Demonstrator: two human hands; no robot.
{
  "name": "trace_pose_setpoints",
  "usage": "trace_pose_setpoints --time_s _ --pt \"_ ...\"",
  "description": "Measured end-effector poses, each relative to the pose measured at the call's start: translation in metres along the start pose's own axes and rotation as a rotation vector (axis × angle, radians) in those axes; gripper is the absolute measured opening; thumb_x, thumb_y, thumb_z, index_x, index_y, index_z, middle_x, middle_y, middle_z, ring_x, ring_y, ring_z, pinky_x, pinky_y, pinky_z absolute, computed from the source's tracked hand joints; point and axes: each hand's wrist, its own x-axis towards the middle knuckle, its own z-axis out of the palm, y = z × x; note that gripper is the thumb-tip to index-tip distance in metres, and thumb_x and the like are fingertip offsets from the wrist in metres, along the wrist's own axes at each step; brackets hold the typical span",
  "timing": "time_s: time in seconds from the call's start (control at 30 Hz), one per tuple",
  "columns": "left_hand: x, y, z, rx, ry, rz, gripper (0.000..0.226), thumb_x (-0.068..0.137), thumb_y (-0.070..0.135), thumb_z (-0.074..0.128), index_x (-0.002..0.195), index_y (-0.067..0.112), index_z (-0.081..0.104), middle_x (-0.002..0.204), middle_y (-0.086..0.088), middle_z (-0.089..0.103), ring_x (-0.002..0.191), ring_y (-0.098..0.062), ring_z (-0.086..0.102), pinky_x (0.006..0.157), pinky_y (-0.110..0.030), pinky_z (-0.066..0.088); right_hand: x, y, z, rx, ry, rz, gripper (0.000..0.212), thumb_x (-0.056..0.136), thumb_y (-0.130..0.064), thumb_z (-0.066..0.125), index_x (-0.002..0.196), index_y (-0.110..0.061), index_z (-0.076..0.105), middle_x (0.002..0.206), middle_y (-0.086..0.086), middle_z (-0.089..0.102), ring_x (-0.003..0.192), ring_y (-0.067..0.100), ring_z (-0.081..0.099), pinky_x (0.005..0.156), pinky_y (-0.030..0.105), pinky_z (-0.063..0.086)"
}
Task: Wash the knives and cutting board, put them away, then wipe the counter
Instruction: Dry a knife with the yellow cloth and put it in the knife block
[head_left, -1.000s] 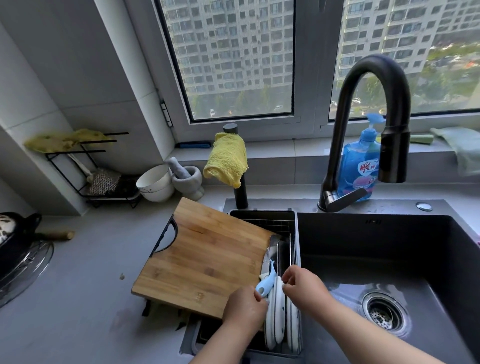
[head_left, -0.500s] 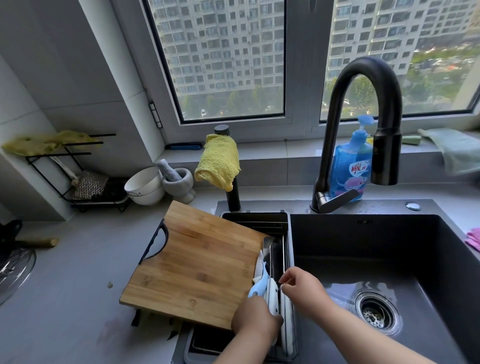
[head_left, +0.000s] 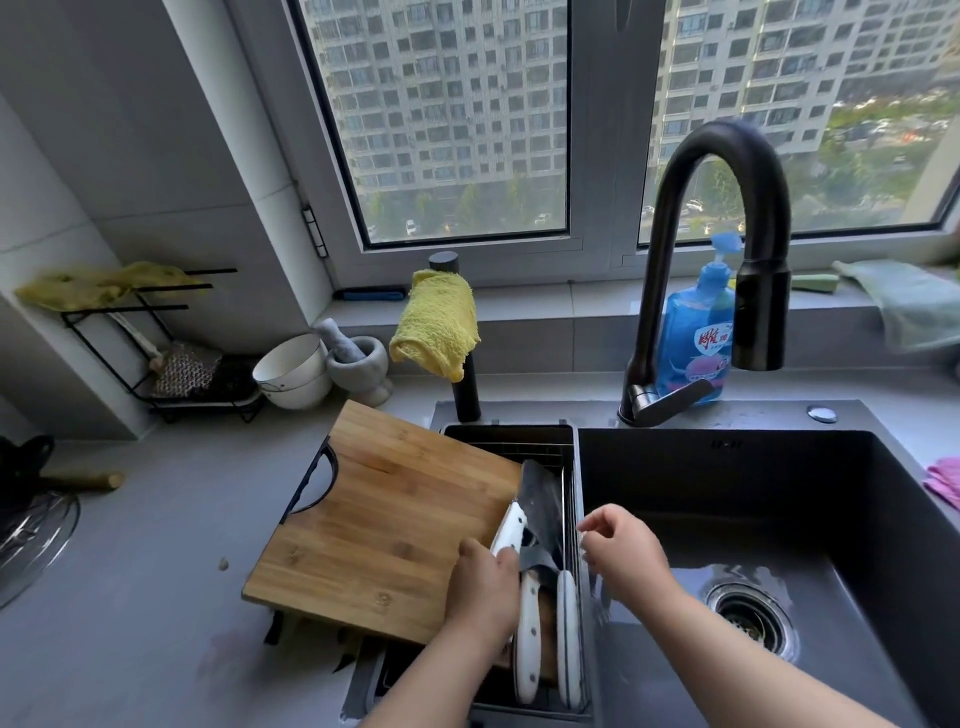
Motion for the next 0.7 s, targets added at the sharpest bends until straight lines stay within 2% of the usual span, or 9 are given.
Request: trace_pose_setpoints --time_s 0.1,0.2,0.33,0.4,0.5,0.6,0.63,0.7 --pt "0.003 -0.01 -0.019 -0.208 0.017 -0.017 0.026 0.093 0.032 0.042 0.091 0.006 0.047 0.077 -0.007 0.057 0.064 -0.021 0.05 0.058 -0.032 0.04 0.004 -0.013 -0.006 0.057 0.022 -0.023 0.016 0.085 -0.007 0.05 0.084 -0.018 0.061 0.074 0.006 0.064 0.069 0.022 0.06 0.071 0.046 0.055" --pt "-0.004 -0.016 -0.039 -0.442 -0.003 -0.058 0.04 0.093 0.047 0.049 0.088 0.008 0.048 0.065 -0.003 0.051 0.05 -0.015 0.042 0.048 -0.026 0.035 0.008 -0.044 -0.009 0.084 0.023 -0.091 0.014 0.089 -0.008 0.05 0.089 -0.018 0.06 0.08 0.008 0.065 0.072 0.02 0.06 0.071 0.04 0.055" --pt "-0.024 -0.024 -0.056 -0.786 -0.091 -0.123 0.036 0.096 0.037 0.051 0.09 0.001 0.053 0.059 -0.004 0.048 0.041 -0.01 0.035 0.038 -0.021 0.027 0.026 -0.1 -0.004 0.152 -0.001 -0.211 0.006 0.091 -0.015 0.052 0.087 -0.017 0.056 0.082 0.007 0.064 0.073 0.022 0.061 0.074 0.043 0.054" --pt "-0.033 -0.026 -0.064 -0.879 -0.133 -0.151 0.033 0.097 0.032 0.051 0.095 -0.001 0.057 0.06 -0.006 0.05 0.041 -0.01 0.036 0.036 -0.019 0.027 0.034 -0.134 0.002 0.3 -0.071 -0.218 0.008 0.095 -0.018 0.051 0.089 -0.014 0.054 0.082 0.008 0.059 0.069 0.019 0.056 0.066 0.036 0.052" --pt "-0.043 -0.028 -0.074 -1.017 -0.192 -0.216 0.027 0.097 0.025 0.052 0.106 0.0 0.057 0.061 -0.009 0.054 0.04 -0.011 0.04 0.034 -0.017 0.028 0.041 -0.184 0.014 0.497 -0.22 -0.081 0.023 0.097 -0.031 0.05 0.097 -0.008 0.053 0.087 0.011 0.058 0.075 0.021 0.057 0.064 0.028 0.05" --pt "-0.05 -0.027 -0.08 -1.107 -0.264 -0.254 0.024 0.096 0.02 0.052 0.107 -0.002 0.053 0.063 -0.013 0.057 0.041 -0.014 0.043 0.034 -0.019 0.03 0.049 -0.214 0.026 0.551 -0.36 0.089 0.052 0.091 -0.05 0.053 0.117 -0.005 0.052 0.11 0.017 0.061 0.096 0.028 0.06 0.075 0.034 0.05" --pt "-0.051 -0.027 -0.082 -1.13 -0.287 -0.258 0.023 0.095 0.018 0.052 0.107 -0.002 0.051 0.064 -0.014 0.057 0.042 -0.015 0.044 0.035 -0.02 0.032 0.051 -0.22 0.027 0.556 -0.384 0.117 0.055 0.09 -0.052 0.055 0.118 -0.004 0.052 0.112 0.017 0.061 0.096 0.028 0.06 0.076 0.034 0.05" --pt "-0.054 -0.025 -0.085 -1.166 -0.322 -0.253 0.019 0.094 0.013 0.052 0.107 -0.001 0.048 0.064 -0.015 0.057 0.043 -0.018 0.046 0.037 -0.021 0.037 0.05 -0.231 0.026 0.559 -0.399 0.156 0.047 0.088 -0.049 0.059 0.102 -0.004 0.055 0.096 0.011 0.062 0.081 0.021 0.059 0.07 0.029 0.048"
